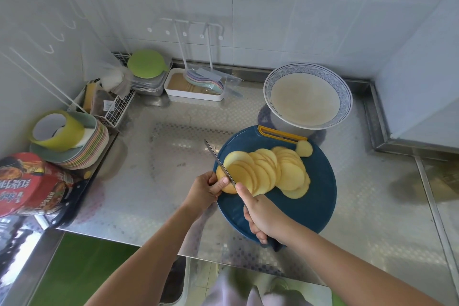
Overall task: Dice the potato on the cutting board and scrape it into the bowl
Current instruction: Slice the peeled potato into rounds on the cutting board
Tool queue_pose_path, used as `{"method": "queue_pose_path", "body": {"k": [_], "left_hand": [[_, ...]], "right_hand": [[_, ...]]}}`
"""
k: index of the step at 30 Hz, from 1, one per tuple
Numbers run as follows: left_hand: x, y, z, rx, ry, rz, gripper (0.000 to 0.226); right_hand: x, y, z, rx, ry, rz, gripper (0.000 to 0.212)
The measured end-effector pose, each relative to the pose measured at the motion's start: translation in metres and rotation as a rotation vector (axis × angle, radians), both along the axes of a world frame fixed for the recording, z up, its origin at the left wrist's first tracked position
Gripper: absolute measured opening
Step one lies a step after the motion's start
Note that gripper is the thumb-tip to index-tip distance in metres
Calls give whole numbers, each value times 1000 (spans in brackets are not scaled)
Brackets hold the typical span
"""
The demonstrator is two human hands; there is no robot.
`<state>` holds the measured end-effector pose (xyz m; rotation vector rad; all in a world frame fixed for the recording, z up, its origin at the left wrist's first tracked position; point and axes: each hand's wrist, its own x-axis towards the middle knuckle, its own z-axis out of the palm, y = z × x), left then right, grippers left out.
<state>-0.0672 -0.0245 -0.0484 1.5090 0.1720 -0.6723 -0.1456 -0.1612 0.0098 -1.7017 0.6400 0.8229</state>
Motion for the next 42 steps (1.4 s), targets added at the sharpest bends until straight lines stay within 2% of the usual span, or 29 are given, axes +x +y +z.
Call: {"method": "queue_pose_path", "body": {"k": [11, 22, 42], "left_hand": [[-4, -2, 9, -19, -10, 38, 43], [-3, 3, 4, 38, -24, -26, 44], [-4, 5, 1, -44, -4, -29, 41]], "right_hand": [[-7, -6, -3, 77, 31, -12, 67], [-22, -3, -10, 36, 5, -15, 68], [-1, 11, -25, -53, 65, -7, 69]]}}
